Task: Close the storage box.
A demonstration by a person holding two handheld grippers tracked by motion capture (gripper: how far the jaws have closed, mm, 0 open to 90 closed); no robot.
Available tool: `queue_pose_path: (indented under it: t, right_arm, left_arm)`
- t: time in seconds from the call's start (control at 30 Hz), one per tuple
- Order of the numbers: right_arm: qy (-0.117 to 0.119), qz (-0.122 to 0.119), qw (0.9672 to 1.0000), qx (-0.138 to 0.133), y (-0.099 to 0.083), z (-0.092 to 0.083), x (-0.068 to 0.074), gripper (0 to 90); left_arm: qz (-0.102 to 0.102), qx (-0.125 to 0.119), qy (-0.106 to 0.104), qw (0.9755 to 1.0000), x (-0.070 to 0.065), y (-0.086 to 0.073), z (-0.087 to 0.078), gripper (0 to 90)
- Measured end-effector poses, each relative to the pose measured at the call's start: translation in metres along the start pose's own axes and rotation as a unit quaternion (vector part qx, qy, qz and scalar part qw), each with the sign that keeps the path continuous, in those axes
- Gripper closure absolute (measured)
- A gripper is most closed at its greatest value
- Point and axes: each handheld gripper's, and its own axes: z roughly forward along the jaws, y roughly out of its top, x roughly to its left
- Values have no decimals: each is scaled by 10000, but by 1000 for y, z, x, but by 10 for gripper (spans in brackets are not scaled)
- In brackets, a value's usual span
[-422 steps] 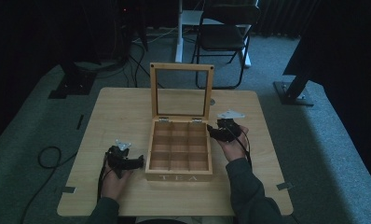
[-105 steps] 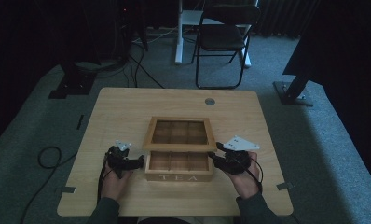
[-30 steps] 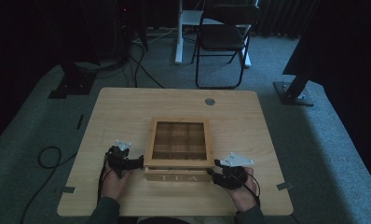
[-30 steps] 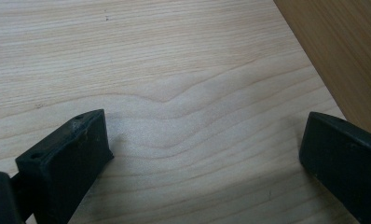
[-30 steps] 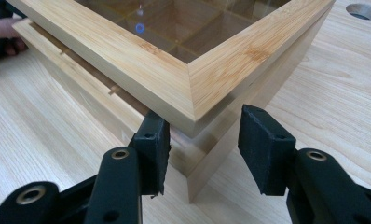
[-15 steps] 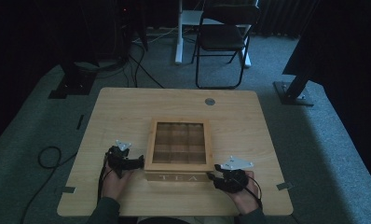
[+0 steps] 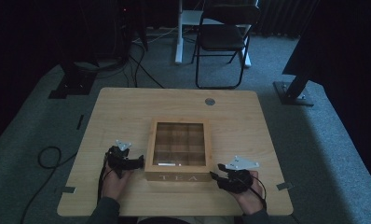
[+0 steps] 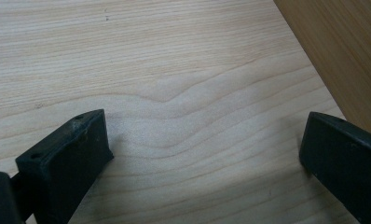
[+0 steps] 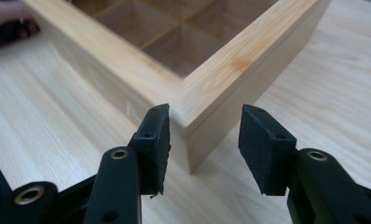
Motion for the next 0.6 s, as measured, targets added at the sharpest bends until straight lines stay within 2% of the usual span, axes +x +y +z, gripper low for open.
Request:
queue_pose_path:
  t: [0.2,0.33,0.43,0.6]
  right_arm:
    - [-137,156,9996,-201,5,-5,-9,512]
    - [-288,381,9980,-419,15,-4,-22,493]
    - [-430,648,9951,-614,24,5,-35,481]
    - [-724,739,9928,-604,32,31,-53,480]
  left_arm:
    - [-1,0,0,10000,0,0,0,16]
    - [1,0,1,10000,0,0,0,16]
    - [-2,1,1,10000,0,0,0,16]
    - [-8,-6,0,10000,0,0,0,16]
